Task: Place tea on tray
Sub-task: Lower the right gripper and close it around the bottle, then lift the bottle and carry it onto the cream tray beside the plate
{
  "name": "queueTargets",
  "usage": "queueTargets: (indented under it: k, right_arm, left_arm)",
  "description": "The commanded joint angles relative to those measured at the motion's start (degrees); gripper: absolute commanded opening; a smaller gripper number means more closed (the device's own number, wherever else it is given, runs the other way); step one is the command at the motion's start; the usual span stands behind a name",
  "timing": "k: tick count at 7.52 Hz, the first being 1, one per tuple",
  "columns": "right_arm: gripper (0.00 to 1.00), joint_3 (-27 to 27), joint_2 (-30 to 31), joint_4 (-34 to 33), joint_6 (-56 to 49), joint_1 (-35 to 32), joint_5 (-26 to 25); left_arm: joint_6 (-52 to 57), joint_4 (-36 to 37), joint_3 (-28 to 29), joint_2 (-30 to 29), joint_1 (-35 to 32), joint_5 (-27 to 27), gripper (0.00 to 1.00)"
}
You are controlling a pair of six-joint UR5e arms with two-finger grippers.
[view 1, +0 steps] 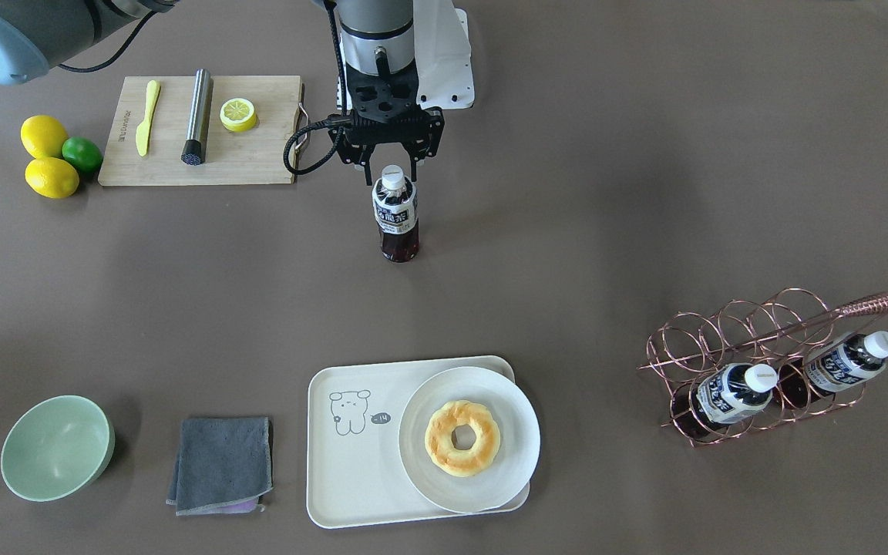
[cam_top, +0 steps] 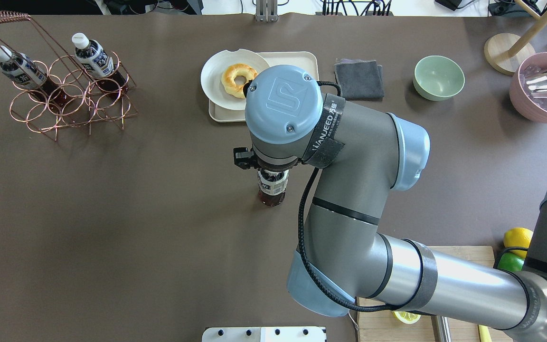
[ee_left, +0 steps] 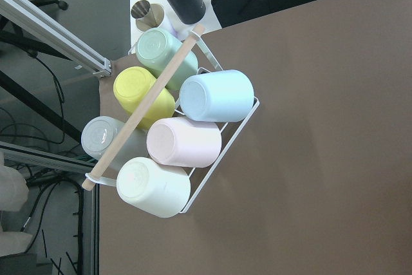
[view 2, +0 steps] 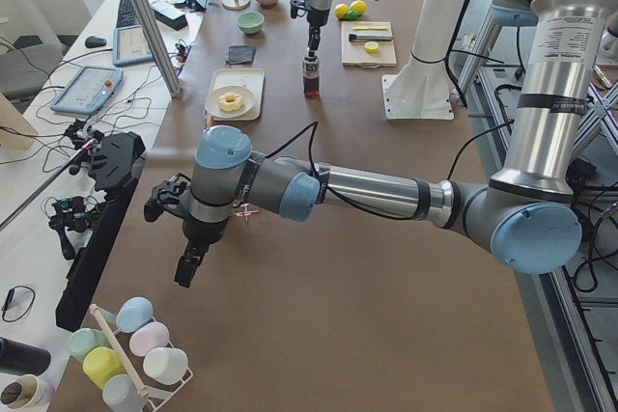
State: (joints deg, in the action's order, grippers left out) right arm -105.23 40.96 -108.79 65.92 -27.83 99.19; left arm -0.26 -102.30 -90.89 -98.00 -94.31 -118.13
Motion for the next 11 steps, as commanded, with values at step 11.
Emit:
queueTargets:
  k: [11]
  right_arm:
    - [0.00, 19.71, -10.77, 6.88, -10.90, -22.78, 15.59]
  left_arm:
    - [0.00, 0.00, -0.08, -0.09, 0.09, -0.08, 0.97]
